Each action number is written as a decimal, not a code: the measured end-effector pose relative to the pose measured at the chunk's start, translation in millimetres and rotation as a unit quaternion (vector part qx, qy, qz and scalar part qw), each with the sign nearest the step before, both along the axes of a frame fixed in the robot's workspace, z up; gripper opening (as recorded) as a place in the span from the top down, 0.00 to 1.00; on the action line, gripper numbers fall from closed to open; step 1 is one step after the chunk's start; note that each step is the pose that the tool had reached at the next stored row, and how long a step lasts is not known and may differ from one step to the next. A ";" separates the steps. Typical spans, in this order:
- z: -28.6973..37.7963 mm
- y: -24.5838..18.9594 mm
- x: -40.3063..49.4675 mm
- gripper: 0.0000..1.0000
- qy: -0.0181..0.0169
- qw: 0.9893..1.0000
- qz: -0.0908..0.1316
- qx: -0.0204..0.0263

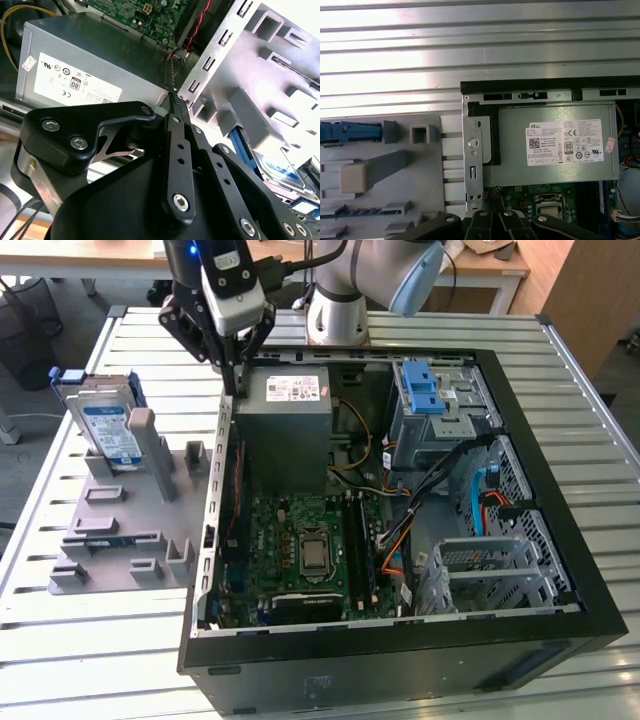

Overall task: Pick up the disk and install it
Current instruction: 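Reach for the disk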

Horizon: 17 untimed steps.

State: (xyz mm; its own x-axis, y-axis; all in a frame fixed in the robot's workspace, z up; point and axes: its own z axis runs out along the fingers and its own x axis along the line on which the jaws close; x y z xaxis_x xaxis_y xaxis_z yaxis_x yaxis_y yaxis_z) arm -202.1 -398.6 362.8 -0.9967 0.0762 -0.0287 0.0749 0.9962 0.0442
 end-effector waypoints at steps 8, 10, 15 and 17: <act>-0.3 0.0 -1.7 0.89 0.000 1.000 0.000 0.000; -0.3 0.0 -2.1 0.89 0.000 1.000 0.000 0.000; -0.5 0.0 -3.1 0.89 0.000 1.000 0.000 0.000; -0.6 0.0 -3.5 0.89 0.000 1.000 0.000 0.000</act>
State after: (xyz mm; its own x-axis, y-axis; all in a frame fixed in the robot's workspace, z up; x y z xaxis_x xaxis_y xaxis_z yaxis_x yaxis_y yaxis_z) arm -205.6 -398.6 362.1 -0.9967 0.0762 -0.0287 0.0749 0.9962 0.0441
